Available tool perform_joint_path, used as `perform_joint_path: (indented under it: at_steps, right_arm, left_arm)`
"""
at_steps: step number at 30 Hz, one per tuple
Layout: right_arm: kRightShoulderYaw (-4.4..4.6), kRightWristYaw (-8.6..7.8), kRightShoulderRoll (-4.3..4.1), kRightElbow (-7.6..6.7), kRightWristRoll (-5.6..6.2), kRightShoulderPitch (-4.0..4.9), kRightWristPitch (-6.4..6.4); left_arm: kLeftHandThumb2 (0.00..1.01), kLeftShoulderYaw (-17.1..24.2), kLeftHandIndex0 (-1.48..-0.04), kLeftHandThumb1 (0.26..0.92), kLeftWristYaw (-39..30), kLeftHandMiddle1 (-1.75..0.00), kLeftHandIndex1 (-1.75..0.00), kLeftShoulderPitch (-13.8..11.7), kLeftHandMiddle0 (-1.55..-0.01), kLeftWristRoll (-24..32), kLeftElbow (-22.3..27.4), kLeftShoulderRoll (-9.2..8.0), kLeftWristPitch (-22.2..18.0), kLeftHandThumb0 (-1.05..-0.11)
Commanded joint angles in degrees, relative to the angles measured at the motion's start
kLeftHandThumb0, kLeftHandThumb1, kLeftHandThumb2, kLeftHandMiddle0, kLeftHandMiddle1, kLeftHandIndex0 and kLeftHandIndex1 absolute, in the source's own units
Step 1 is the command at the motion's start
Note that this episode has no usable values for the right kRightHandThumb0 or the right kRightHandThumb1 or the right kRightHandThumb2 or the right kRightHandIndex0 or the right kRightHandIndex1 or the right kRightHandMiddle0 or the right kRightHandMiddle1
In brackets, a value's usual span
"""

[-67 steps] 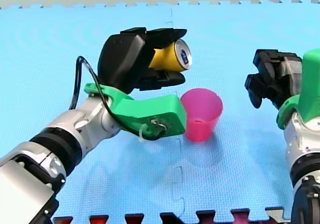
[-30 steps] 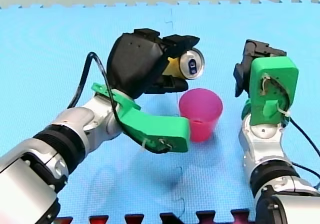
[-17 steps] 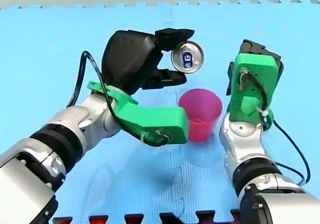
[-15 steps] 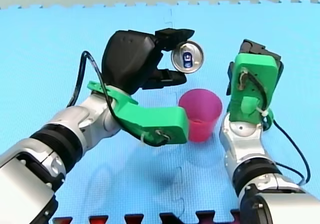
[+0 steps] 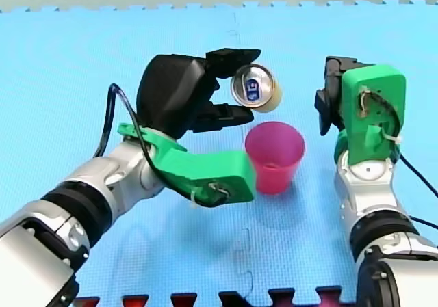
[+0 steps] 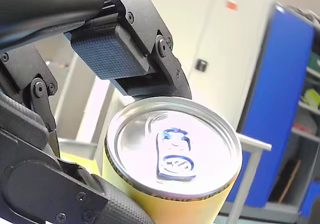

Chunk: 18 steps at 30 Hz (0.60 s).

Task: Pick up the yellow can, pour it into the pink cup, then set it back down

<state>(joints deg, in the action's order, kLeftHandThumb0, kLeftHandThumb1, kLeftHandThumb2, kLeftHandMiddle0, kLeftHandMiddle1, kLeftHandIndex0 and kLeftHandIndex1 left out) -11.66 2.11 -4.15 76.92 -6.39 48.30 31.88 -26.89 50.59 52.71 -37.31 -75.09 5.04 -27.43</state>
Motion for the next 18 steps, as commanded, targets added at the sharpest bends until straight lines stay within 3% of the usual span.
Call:
perform_joint_path:
  at_steps: [1, 5, 18]
  right_arm:
    - [1.88, -6.76, -5.80, 0.44, -1.64, -0.87, -1.78]
    - [1.62, -7.80, -5.90, 0.27, -1.33, -0.92, -1.21]
    - [1.71, -8.20, -6.55, 0.23, -1.09, -1.09, -1.02]
  left_arm:
    - [0.00, 6.01, -1.20, 0.843, 2.30, -0.41, -0.01, -0.35, -1.22, 5.58, 0.47, -0.54, -2.11, -0.393]
    - [0.00, 5.79, -1.21, 0.838, 1.64, -0.38, -0.01, -0.50, -1.23, 5.46, 0.35, -1.02, -2.42, -0.393]
    - [0.00, 7.56, -1.20, 0.824, 2.08, -0.36, 0.00, -1.08, -1.27, 6.13, 0.27, -0.88, -3.10, -0.389]
